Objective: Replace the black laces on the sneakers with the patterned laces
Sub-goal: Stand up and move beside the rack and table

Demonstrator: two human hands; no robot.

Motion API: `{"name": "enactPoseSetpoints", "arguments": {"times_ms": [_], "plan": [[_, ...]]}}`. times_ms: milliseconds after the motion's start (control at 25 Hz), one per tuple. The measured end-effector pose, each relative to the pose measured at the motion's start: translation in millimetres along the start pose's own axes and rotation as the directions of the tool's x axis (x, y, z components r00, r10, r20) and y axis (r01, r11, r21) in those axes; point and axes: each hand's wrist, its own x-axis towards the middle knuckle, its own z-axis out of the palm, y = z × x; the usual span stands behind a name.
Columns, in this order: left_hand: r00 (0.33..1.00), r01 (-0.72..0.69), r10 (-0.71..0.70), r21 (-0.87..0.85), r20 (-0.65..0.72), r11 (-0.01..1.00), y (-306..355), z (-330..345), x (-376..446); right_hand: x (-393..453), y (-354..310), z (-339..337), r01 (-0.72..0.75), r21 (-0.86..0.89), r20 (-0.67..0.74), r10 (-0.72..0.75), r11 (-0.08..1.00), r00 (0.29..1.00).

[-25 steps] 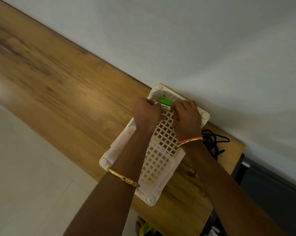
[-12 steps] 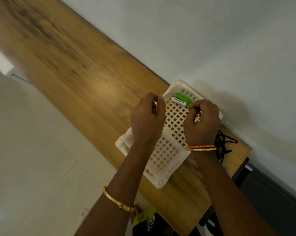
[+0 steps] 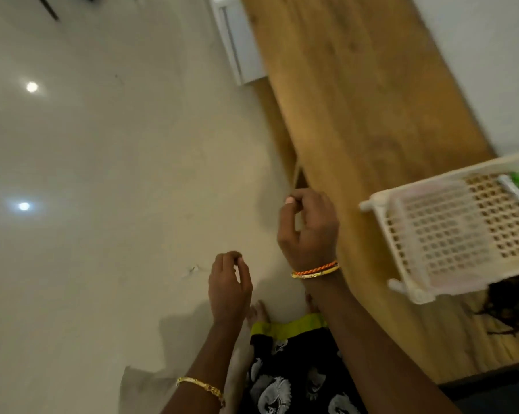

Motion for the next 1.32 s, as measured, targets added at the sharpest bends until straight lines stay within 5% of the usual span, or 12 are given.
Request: {"name": "enactPoseSetpoints", "arguments": {"times_ms": [120, 200, 360, 480, 600, 720, 920, 1120, 1320], "plan": [[0.951, 0.293, -0.299, 0.083, 0.074, 0.952, -82.1, -2.7, -15.3, -60.5, 4.2, 66.4, -0.017, 0.007, 0.308, 0.014, 1.0, 0.951], [0.846, 0.501, -0.517, 0.137, 0.131, 0.854, -137.7, 3.7, -17.8, -115.0, 30.8, 112.4, 0.021, -0.075, 0.536, 0.022, 0.997, 0.844], [0.56, 0.798, -0.797, 0.113, 0.226, 0.592, -254.9, 37.9, -4.1, -213.4, 116.0, 195.5, 0.099, -0.262, 0.864, 0.188, 0.96, 0.467], [0.47, 0.862, -0.839, 0.061, 0.273, 0.503, -328.3, 71.1, 11.6, -261.5, 170.4, 256.9, 0.203, -0.329, 0.941, 0.302, 0.922, 0.152], [0.431, 0.884, -0.852, 0.047, 0.297, 0.464, -389.6, 108.5, 14.1, -306.4, 208.3, 315.0, 0.347, -0.242, 0.964, 0.264, 0.906, -0.016], [0.401, 0.913, -0.881, -0.038, 0.251, 0.405, -419.8, 135.3, 3.9, -341.8, 225.3, 350.7, 0.42, -0.248, 0.968, 0.205, 0.873, 0.147], [0.367, 0.93, -0.899, -0.086, 0.241, 0.357, -423.3, 156.2, -11.3, -365.1, 229.6, 367.8, 0.55, -0.217, 0.964, 0.089, 0.806, 0.251], [0.33, 0.944, -0.878, -0.1, 0.346, 0.316, -405.0, 149.5, -15.0, -341.1, 239.4, 347.4, 0.315, -0.379, 0.925, 0.345, 0.87, 0.161], [0.405, 0.911, -0.852, -0.222, 0.332, 0.347, -339.3, 122.1, 3.4, -290.7, 229.0, 296.5, -0.12, -0.298, 0.929, 0.317, 0.947, 0.193]]}}
